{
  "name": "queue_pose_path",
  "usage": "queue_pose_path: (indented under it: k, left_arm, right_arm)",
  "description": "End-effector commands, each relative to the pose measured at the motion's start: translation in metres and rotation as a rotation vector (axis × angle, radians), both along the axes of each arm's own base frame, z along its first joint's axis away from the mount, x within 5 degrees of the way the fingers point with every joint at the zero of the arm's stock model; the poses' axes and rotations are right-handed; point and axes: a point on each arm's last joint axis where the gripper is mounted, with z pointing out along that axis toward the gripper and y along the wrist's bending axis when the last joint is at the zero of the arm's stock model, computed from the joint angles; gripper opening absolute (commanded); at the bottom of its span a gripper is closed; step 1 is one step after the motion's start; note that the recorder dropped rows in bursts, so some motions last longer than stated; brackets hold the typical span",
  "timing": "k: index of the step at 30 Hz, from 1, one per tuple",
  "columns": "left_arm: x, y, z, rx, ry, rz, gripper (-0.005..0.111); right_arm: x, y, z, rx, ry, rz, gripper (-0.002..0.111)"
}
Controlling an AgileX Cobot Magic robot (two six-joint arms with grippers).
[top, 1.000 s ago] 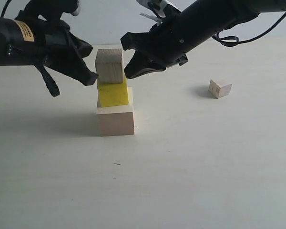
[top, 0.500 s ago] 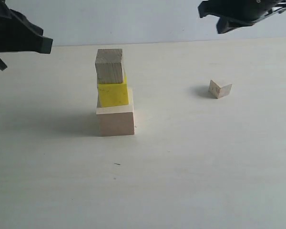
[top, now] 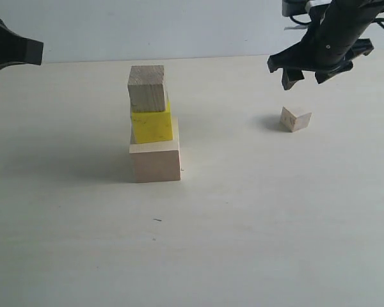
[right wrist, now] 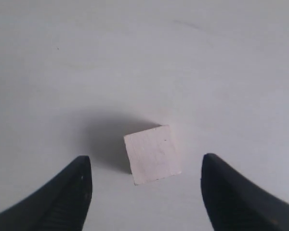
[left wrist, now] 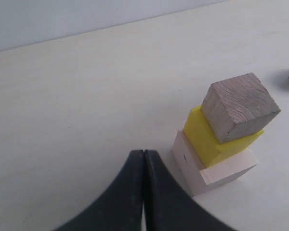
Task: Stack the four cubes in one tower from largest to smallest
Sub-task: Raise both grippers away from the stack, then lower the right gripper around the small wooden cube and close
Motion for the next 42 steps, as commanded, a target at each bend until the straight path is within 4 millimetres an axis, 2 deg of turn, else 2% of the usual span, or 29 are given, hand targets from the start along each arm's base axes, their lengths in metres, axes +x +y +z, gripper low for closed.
queue_pose_path:
  k: [1,7,19,28,37,42]
  left_arm:
    - [-0.007,0.004,0.005,-0.01,0.017,0.013,0.0]
    - [-0.008,0.004,0.004,-0.004,0.035,0.016,0.0]
    - [-0.011,0.006,0.001,0.016,0.072,0.018,0.0]
    - [-0.011,0.006,0.001,0.017,0.074,0.018,0.0]
    - [-0.011,0.006,0.001,0.019,0.073,0.018,0.0]
    - [-0.011,0.006,0.001,0.019,0.073,0.018,0.0]
  right_arm:
    - [0.005,-0.002,-0.023,-0.025,0.048,0.01,0.063]
    - [0.012,0.0,-0.04,-0.047,0.056,0.061,0.063]
    - [0.029,0.002,-0.051,-0.079,0.058,0.101,0.063]
    - [0.03,-0.005,-0.064,-0.095,0.101,0.093,0.063]
    - [0.029,-0.012,-0.066,-0.092,0.131,0.067,0.052]
    - [0.028,-0.011,-0.067,-0.076,0.143,0.059,0.052]
